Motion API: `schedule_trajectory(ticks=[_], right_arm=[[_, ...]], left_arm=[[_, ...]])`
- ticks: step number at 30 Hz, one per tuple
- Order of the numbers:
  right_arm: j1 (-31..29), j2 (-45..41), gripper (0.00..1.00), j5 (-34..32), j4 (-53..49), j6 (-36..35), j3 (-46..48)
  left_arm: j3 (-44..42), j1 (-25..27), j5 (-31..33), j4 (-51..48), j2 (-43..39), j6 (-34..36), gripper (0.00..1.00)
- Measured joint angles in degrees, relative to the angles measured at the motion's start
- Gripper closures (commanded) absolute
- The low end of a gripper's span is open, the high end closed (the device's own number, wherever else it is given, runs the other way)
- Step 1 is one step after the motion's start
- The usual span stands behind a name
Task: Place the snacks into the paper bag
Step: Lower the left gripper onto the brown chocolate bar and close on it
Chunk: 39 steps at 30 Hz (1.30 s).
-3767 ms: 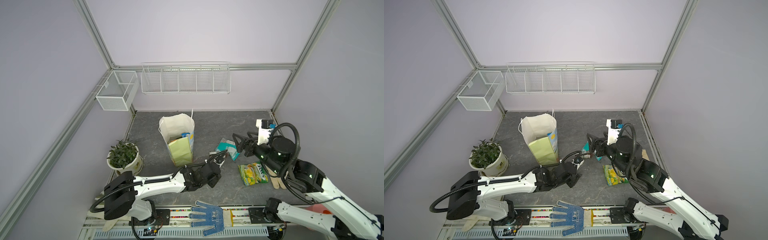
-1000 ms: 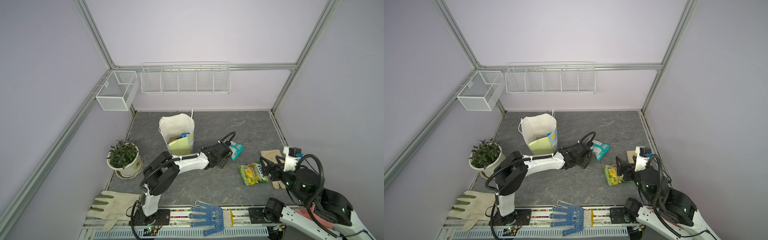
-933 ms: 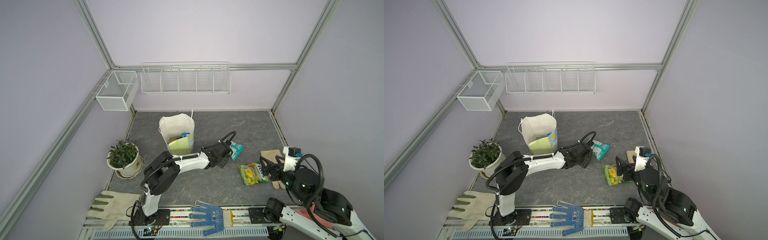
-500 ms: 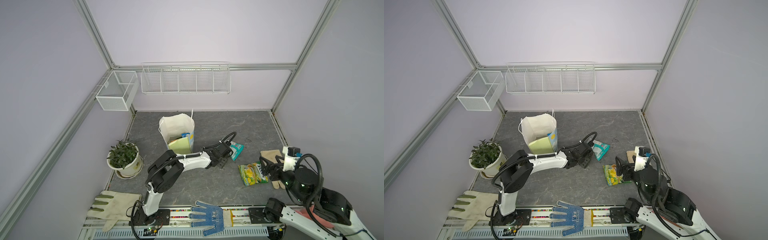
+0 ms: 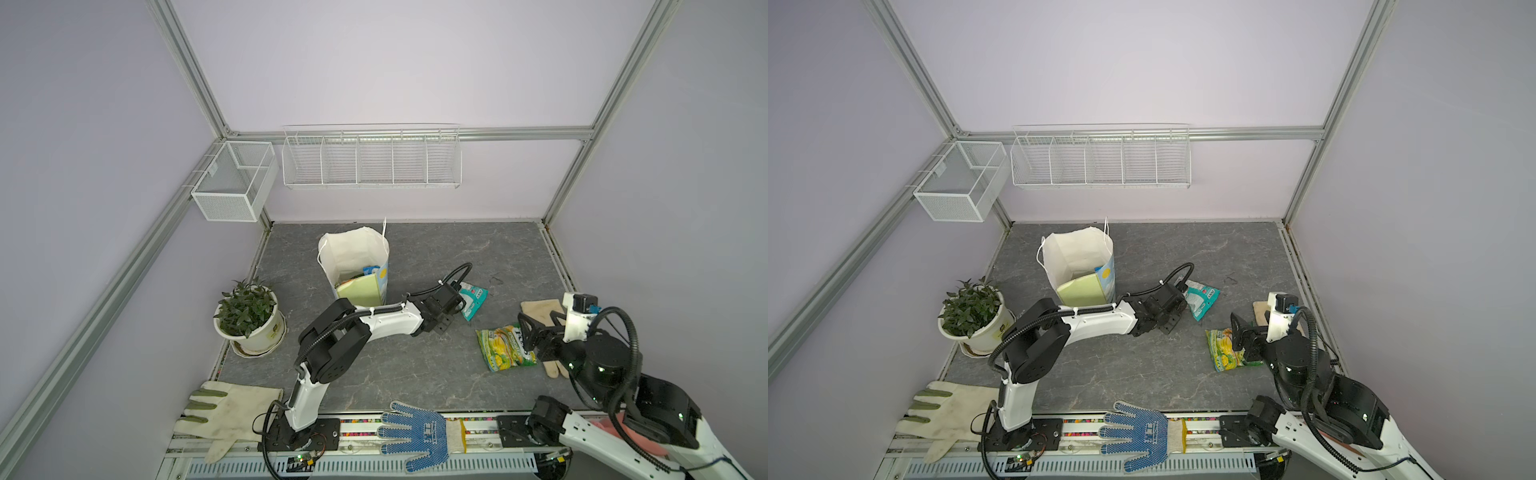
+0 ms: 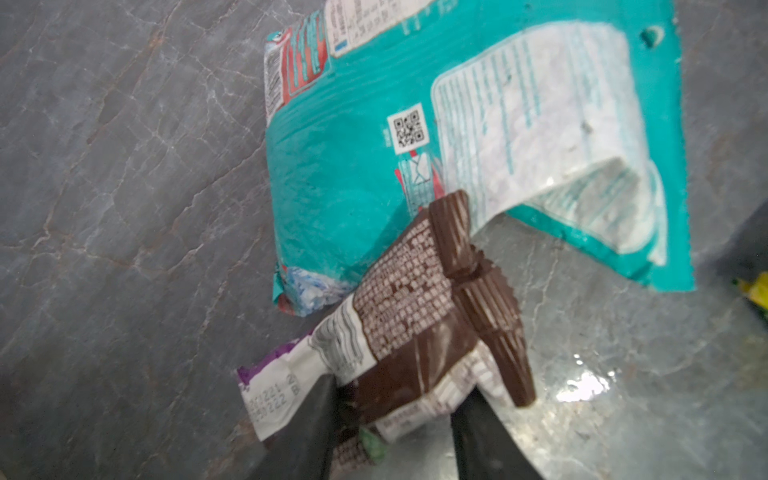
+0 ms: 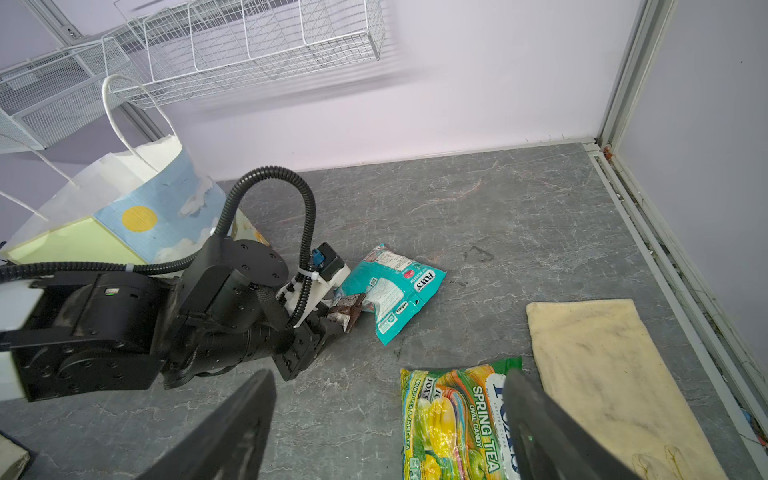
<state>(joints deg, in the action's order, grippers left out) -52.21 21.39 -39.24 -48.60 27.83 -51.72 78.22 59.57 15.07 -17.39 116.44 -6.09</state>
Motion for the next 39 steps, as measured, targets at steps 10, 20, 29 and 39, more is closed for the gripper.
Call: schedule_trajectory(ticks=[10,20,29,39], right_arm=[[0.0,0.0,0.12,-0.2,0.0,0.0,0.0],[0.0,0.0,0.12,-0.4,0.3,0.0,2.2],[0.0,-0.6,0.12,-0.6,0.2,0.4,2.2],[0.0,-0.8,0.12,-0.9,0.0,0.9,2.3]], left_arm=[[0.0,0.0,0.0,0.4,0.0,0.1,0.76],[-0.6,0.0,-0.1,0.9,-0.3,0.2,0.83],[-0.8,0.0,-0.2,0.9,-1.6,0.1,0.91],[-1.7,0.0,-0.6,0.8,-3.3,0.1,0.95]])
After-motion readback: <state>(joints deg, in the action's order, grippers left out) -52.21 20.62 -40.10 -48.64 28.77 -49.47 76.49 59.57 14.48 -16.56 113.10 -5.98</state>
